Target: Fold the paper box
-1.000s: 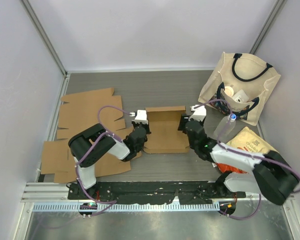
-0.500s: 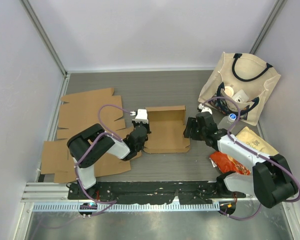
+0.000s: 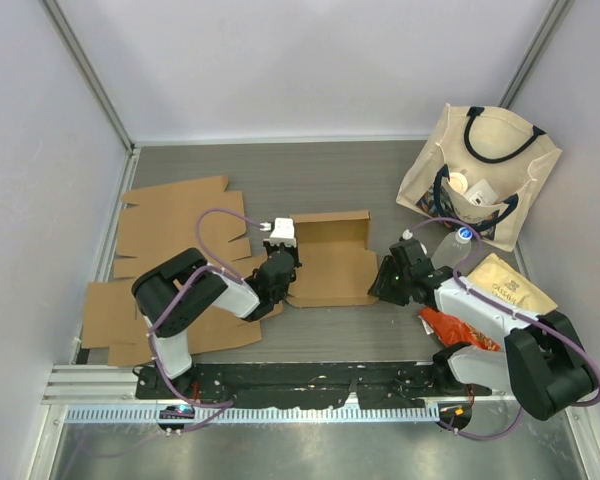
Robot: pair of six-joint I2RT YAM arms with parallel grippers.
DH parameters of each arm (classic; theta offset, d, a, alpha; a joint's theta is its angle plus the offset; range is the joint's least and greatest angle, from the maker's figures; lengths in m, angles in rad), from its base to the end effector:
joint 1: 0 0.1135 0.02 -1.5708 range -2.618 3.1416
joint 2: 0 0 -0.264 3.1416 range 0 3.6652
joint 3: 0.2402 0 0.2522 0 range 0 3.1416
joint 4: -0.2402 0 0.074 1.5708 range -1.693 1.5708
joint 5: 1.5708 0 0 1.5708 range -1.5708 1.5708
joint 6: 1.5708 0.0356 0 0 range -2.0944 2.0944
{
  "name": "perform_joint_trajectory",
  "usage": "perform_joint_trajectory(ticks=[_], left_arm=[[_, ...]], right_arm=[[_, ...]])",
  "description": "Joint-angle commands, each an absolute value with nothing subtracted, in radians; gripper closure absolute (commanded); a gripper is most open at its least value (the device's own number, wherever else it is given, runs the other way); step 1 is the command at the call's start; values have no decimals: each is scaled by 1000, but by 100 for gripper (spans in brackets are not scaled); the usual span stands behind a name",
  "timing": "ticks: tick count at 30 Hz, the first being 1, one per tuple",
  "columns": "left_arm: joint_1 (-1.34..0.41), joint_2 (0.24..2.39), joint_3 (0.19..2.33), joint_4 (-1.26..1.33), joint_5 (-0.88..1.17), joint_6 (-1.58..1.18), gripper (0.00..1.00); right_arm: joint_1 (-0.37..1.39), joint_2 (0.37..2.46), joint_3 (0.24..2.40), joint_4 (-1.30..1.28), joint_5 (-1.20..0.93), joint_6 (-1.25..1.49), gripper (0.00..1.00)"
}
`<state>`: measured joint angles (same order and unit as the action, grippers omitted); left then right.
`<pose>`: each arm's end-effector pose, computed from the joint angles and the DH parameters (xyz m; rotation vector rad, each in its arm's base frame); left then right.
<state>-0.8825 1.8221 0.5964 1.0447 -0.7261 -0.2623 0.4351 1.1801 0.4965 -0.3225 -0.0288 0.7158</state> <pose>0.2240 -0.2352 0.1409 0.0059 1.7105 -0.2156 0.1863 0.0877 0.1568 0.3594 2.6228 0.4499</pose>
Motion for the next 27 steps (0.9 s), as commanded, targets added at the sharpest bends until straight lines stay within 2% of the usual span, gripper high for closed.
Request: perform_joint_trajectory(ticks=[1,4,5,6,7,9,10,11,13,15,16,18,21,24,27], left_arm=[[-884,1784,606,1011,-767,-268,100],[-885,1769,601,1002,-761,-273,100],[-885,1761,597,993,-759,-281,99],[-884,1732,597,950,-759,-288,95],[-884,1711,595,916,-758,-302,74],[-884,1601,591,748,-706,-360,51],[-885,1553,589,679,-668,-383,33],[-882,1495,589,607,-631,-405,28],[-881,1331,597,374,-467,-449,6],[-882,1229,594,214,-311,-477,5],[-882,1130,589,178,-254,-482,9],[-884,1059,572,117,-119,-463,12],[-894,1022,610,31,-25,-436,16],[-943,1080,672,-26,-73,-356,19],[-940,1124,713,-45,-266,-396,36]], right_arm=[[459,1164,443,-266,-41,851,61],[463,1164,423,-199,-12,890,75],[466,1164,432,-201,-5,896,85],[472,1155,439,-207,29,900,89],[483,1146,446,-218,49,903,94],[488,1118,477,-282,105,899,99],[488,1088,491,-305,123,890,99],[488,1071,520,-354,138,887,99],[488,1055,549,-385,141,884,99],[486,1069,606,-435,127,874,99],[486,1081,627,-457,127,868,99],[485,1091,662,-480,118,853,99],[480,1091,701,-500,104,822,99],[479,1097,729,-517,101,795,99],[479,1100,713,-505,92,781,99]])
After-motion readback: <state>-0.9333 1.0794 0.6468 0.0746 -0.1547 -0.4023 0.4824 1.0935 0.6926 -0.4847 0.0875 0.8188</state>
